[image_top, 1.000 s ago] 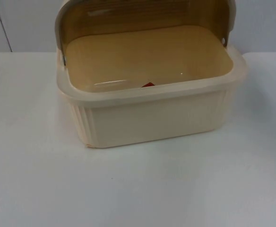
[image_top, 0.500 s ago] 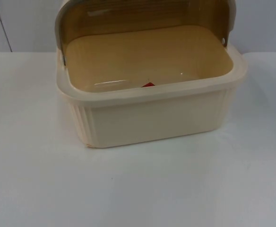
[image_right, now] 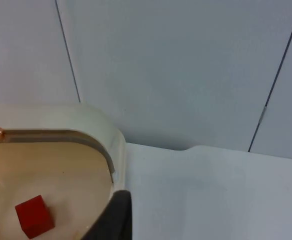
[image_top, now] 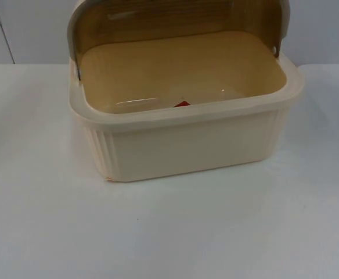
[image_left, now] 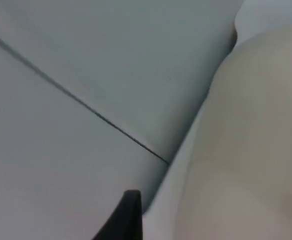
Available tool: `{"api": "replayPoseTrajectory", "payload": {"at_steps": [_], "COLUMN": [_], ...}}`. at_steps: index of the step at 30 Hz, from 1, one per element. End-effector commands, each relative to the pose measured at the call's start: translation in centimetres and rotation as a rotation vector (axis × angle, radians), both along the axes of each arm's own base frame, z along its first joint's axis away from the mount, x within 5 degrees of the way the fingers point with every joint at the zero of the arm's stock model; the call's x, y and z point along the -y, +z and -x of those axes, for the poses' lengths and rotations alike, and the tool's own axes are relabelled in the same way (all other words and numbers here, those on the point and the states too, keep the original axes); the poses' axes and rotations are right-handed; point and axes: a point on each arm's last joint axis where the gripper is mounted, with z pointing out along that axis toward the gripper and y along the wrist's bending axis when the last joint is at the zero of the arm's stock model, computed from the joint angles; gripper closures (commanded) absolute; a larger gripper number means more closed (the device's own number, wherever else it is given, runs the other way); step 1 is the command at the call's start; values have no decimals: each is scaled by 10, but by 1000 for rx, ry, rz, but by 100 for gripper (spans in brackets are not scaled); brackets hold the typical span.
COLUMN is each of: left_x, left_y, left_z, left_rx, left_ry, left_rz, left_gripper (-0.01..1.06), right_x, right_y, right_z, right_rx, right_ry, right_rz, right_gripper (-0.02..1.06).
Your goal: Open the box lid with the left hand, place the block into the box with the right hand, then close the box lid with the left hand.
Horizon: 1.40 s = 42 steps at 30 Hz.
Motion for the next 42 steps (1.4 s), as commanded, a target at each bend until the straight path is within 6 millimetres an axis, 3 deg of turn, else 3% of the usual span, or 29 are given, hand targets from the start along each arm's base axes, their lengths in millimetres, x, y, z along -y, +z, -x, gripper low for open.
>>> {"api": "replayPoseTrajectory", "payload": {"at_steps": [1,7,10,12,13,18,19,21,22,30,42], "left_x": [11,31,32,33,33,32,32,32,32,22,26], "left_y": [-3,-22,-31,-31,-31,-32,-32,-33,-34,-38,-44], "left_z": [-3,-11,-15,-16,-16,-15,-15,-13,-13,-15,-16], "left_rx": [92,145,142,147,147,110,110,85,76,27,13], "left_ry": [-66,-165,-174,-171,-171,-158,-158,-167,-170,-168,-166], "left_rz": [-88,-116,-131,-129,-129,-90,-90,-90,-94,-116,-71], "left_gripper": [0,0,7,26,26,80,80,102,105,105,105], "right_x": [2,3,3,3,3,3,3,4,4,4,4], "right_y": [-1,-1,0,0,0,0,0,0,0,1,1], "right_z": [3,3,3,3,3,2,2,2,2,2,2], "right_rx": [-7,-8,-2,2,2,9,9,9,9,11,11], "right_ry": [-8,-18,-19,-19,-19,-20,-20,-21,-21,-21,-21], "right_rz": [9,28,27,27,27,28,28,30,30,30,30], "right_gripper": [0,0,0,0,0,0,0,0,0,0,0]}}
